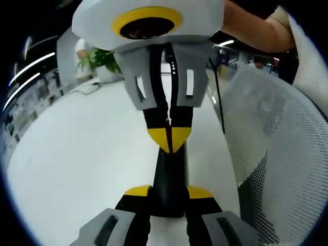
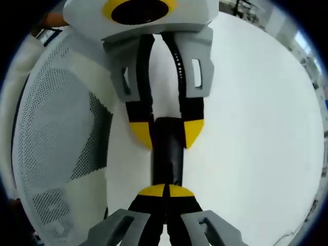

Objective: Press the specified remote control buttons in sequence, fully releasing each button before pressing the next.

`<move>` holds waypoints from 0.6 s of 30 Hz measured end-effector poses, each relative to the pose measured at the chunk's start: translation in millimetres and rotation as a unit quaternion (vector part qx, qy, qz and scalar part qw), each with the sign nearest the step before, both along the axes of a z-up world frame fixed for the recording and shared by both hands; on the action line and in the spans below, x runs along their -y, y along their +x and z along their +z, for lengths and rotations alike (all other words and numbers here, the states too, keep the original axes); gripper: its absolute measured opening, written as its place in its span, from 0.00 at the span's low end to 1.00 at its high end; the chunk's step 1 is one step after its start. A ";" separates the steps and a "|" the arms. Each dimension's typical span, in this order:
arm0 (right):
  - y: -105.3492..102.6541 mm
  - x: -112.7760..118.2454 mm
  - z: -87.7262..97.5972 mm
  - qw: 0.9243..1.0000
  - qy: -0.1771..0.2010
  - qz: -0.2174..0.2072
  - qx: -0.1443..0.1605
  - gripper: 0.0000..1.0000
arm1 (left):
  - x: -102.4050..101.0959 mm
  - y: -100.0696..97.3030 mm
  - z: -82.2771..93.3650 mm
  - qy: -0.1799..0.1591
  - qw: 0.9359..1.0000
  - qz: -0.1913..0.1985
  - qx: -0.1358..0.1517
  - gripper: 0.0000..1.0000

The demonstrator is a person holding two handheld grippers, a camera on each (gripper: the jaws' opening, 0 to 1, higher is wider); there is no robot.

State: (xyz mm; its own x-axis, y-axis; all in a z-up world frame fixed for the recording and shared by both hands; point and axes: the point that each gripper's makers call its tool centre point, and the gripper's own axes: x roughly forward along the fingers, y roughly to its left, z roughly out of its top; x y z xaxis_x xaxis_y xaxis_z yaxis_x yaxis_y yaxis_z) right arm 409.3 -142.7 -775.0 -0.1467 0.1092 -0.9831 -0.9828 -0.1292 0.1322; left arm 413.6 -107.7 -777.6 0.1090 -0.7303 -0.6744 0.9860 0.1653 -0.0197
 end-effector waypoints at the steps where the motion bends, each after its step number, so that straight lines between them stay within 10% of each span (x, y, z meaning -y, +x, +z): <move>1: -0.5 -0.4 -0.4 1.000 -0.003 0.002 0.001 0.00 | 0.1 -0.1 0.1 0.000 1.000 0.000 0.000 0.24; 18: 0.2 0.7 -0.5 1.000 0.009 0.002 0.016 0.00 | 0.3 -0.7 0.3 0.002 1.000 0.001 0.000 0.24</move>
